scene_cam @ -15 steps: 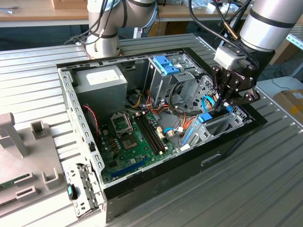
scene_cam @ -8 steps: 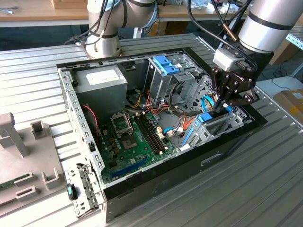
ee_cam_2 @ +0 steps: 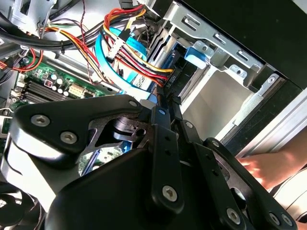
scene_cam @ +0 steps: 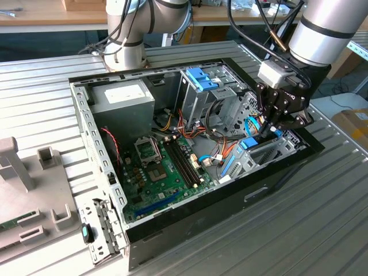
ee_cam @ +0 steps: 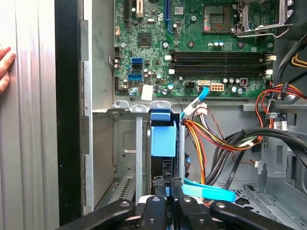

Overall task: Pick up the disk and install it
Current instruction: 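Insert the second disk wire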

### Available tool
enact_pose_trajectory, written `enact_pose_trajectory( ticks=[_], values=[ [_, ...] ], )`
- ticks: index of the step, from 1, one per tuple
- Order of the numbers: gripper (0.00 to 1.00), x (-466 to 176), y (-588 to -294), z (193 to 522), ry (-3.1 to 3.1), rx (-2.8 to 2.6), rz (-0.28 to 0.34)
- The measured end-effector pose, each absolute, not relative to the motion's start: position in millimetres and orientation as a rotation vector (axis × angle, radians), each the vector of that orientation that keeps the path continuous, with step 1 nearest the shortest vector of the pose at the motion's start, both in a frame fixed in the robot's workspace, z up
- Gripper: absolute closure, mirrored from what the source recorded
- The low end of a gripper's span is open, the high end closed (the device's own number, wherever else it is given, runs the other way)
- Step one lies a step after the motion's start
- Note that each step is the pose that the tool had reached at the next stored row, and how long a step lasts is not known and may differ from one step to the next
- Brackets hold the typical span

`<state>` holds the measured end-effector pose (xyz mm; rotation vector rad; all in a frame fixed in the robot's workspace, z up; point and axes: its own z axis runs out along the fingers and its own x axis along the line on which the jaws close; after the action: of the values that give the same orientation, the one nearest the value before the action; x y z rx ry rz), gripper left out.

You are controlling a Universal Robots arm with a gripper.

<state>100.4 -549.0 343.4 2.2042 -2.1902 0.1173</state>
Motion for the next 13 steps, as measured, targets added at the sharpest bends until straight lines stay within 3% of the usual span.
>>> enact_pose_trajectory(
  ticks=[2,3,10,13],
  values=[
    [0.83,100,-549,343,-2.19,2.204,0.117],
    [0.76,100,-549,343,-2.19,2.204,0.117],
    [0.76,100,-548,356,-2.191,2.205,0.116],
    [0.76,100,-548,356,-2.222,2.234,0.054]
  ],
)
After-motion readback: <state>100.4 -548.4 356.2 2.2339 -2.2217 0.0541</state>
